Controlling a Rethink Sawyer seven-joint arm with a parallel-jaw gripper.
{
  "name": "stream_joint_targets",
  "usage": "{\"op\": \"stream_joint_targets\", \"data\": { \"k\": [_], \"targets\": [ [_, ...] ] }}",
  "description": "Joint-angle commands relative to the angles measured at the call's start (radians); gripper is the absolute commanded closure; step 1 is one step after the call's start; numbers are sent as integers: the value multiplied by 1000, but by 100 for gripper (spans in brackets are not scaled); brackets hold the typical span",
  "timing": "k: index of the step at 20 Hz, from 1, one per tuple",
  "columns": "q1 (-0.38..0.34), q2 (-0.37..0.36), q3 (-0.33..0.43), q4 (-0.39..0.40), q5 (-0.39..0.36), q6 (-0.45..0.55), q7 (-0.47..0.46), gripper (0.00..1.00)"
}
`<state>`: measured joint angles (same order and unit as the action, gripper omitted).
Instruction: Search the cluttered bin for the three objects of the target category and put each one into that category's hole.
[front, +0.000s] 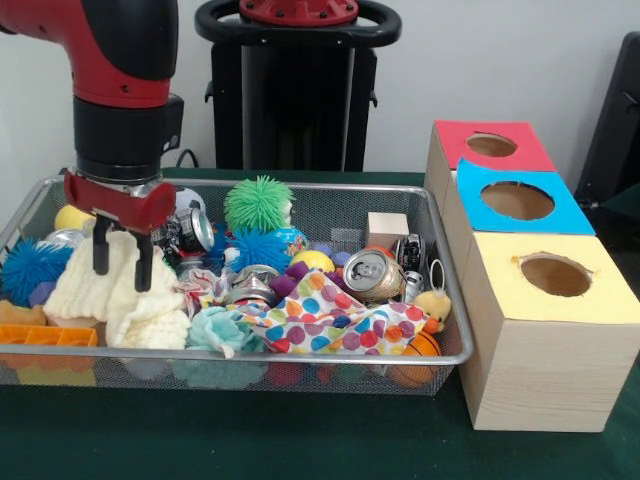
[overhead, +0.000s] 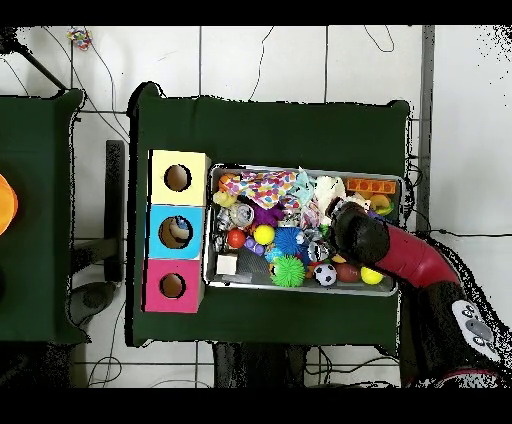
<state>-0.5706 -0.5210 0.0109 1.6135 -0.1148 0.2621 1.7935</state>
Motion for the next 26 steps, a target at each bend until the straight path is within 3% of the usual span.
{"op": "stream_joint_targets", "data": {
  "k": [1, 9, 20, 26],
  "targets": [
    [-8, 30, 97, 74, -27, 64, 40, 0],
    [-13, 108, 119, 31, -43, -18, 40, 0],
    [14, 179, 78, -34, -59, -117, 62, 0],
    [19, 179, 72, -48, -64, -91, 33, 0]
  ]
}}
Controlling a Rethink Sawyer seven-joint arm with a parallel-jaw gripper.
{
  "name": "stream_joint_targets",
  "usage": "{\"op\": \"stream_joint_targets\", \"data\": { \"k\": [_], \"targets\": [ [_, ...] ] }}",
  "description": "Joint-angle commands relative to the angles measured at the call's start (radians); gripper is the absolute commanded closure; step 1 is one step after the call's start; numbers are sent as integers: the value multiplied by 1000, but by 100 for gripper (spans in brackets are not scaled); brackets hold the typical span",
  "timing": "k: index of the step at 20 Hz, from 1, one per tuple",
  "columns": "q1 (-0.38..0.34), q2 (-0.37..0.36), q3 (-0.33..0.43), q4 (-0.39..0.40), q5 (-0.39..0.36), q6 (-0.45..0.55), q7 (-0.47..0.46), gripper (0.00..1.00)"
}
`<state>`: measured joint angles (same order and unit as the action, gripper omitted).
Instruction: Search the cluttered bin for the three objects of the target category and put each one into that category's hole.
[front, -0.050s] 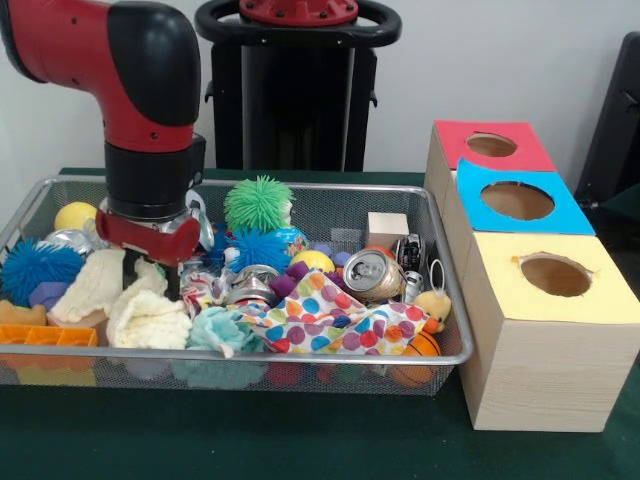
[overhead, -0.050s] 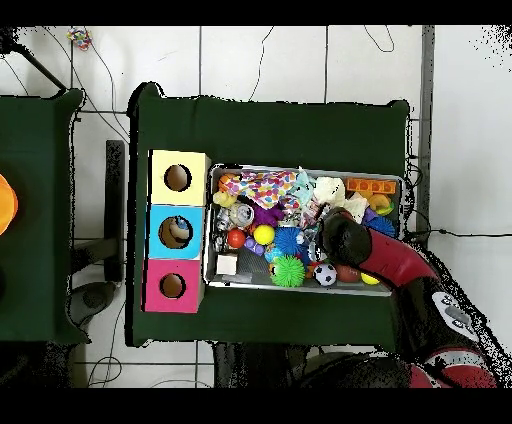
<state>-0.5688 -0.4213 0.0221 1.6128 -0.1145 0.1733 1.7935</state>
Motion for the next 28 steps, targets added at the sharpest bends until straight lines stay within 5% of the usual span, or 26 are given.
{"op": "stream_joint_targets", "data": {
  "k": [1, 2, 8, 19, 28],
  "targets": [
    [18, 79, 60, -48, -65, 0, 31, 0],
    [20, 78, 60, -49, -66, 3, 29, 100],
    [36, 67, 42, -51, -72, -2, 43, 100],
    [130, -219, -44, 182, -35, 56, 139, 100],
    [230, -306, -118, 283, 28, 94, 204, 100]
  ]
}}
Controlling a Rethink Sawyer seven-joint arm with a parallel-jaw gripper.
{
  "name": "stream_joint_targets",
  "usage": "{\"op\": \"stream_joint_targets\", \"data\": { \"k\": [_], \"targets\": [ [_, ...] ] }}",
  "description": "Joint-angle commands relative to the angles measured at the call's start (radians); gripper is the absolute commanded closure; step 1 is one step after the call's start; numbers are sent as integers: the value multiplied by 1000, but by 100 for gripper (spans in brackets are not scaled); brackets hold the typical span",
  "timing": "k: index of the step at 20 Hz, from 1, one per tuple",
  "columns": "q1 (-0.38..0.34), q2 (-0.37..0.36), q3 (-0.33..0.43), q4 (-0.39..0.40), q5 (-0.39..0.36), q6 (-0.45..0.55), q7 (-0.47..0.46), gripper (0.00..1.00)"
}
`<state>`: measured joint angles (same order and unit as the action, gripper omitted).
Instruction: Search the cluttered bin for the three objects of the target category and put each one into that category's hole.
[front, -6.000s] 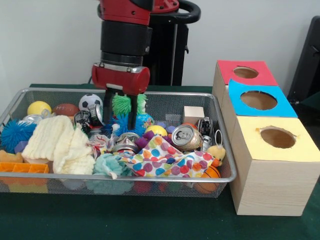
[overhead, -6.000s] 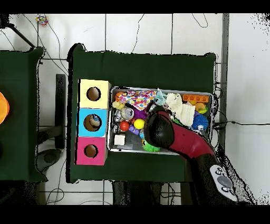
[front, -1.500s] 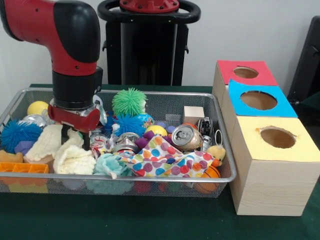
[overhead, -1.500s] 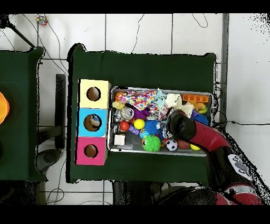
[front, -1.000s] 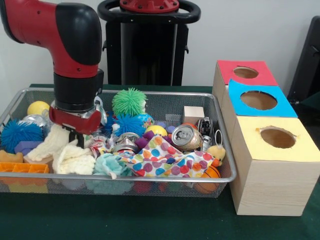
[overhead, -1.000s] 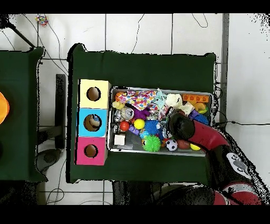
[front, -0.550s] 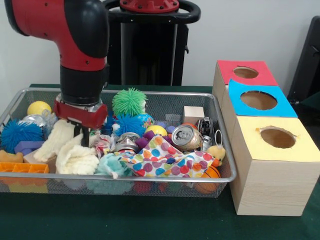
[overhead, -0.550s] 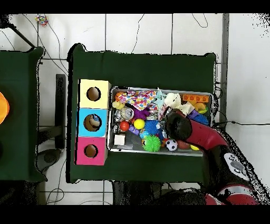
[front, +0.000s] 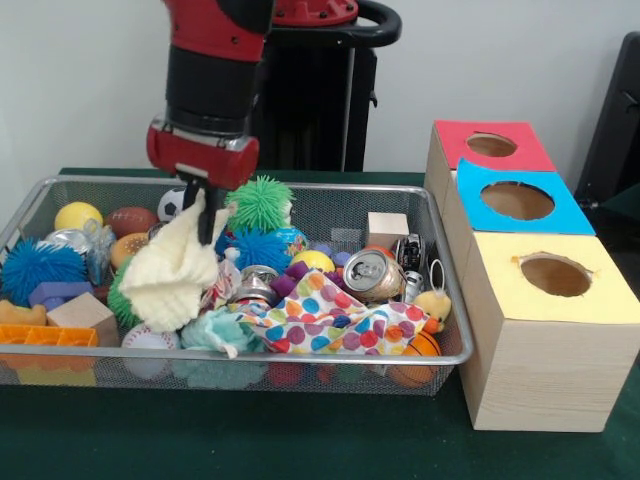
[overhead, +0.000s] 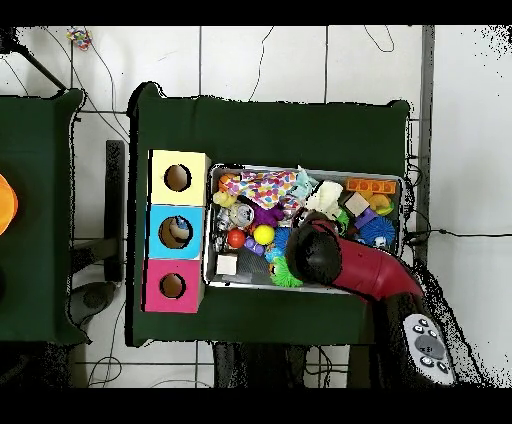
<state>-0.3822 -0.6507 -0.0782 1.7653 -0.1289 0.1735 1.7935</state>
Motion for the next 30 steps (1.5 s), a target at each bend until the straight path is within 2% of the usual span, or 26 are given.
{"op": "stream_joint_targets", "data": {
  "k": [1, 6, 14, 30],
  "targets": [
    [50, -78, -22, 135, 49, 95, 207, 100],
    [72, -73, -35, 154, 73, 78, 213, 100],
    [66, -63, -33, 171, 96, 54, 199, 100],
    [120, -133, -73, 247, 154, 108, 225, 100]
  ]
}}
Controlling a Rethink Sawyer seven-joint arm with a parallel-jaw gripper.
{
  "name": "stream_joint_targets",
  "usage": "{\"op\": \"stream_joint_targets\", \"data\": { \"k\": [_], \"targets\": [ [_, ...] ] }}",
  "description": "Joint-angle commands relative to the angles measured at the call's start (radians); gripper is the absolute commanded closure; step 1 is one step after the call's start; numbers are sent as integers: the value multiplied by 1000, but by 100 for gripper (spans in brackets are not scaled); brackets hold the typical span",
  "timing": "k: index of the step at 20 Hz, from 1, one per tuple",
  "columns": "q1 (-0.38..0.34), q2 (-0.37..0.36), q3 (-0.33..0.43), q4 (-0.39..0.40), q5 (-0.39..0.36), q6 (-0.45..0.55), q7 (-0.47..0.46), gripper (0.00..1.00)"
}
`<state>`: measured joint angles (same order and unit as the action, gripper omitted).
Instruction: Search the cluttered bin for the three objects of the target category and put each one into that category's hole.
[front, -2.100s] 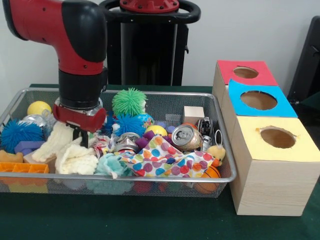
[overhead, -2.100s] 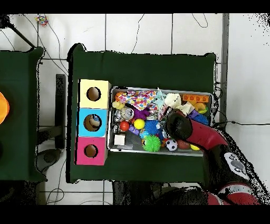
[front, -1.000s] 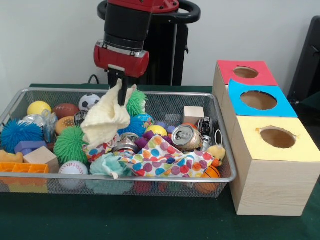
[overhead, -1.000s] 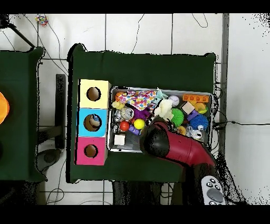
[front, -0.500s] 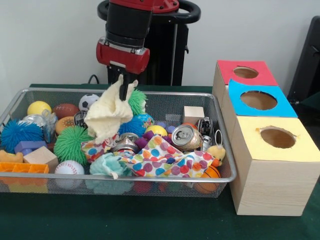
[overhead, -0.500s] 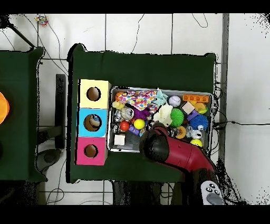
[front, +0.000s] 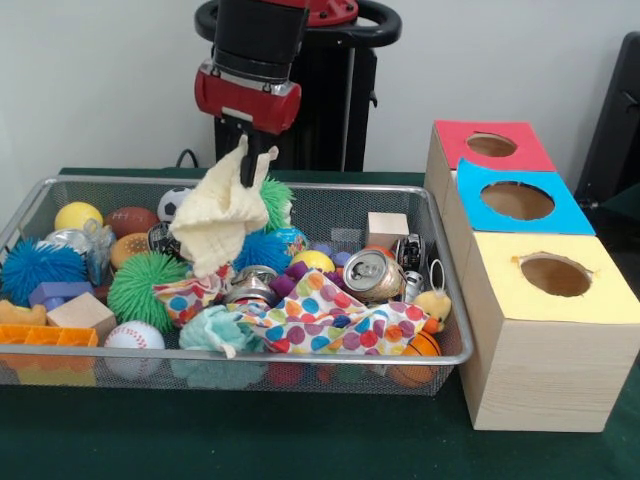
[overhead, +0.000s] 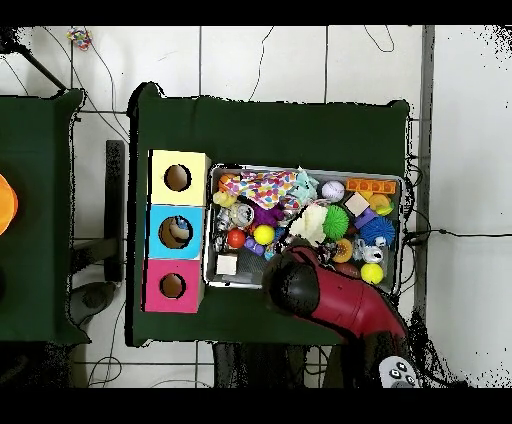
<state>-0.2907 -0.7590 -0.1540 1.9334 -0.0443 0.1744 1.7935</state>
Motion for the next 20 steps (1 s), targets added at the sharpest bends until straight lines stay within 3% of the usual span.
{"op": "stream_joint_targets", "data": {
  "k": [1, 8, 16, 20],
  "targets": [
    [38, -21, -4, 85, 80, 100, 237, 100],
    [92, -12, -40, 110, 142, 65, 269, 100],
    [63, 18, -3, 141, 154, -24, 235, 100],
    [50, 19, 3, 142, 163, -19, 227, 100]
  ]
}}
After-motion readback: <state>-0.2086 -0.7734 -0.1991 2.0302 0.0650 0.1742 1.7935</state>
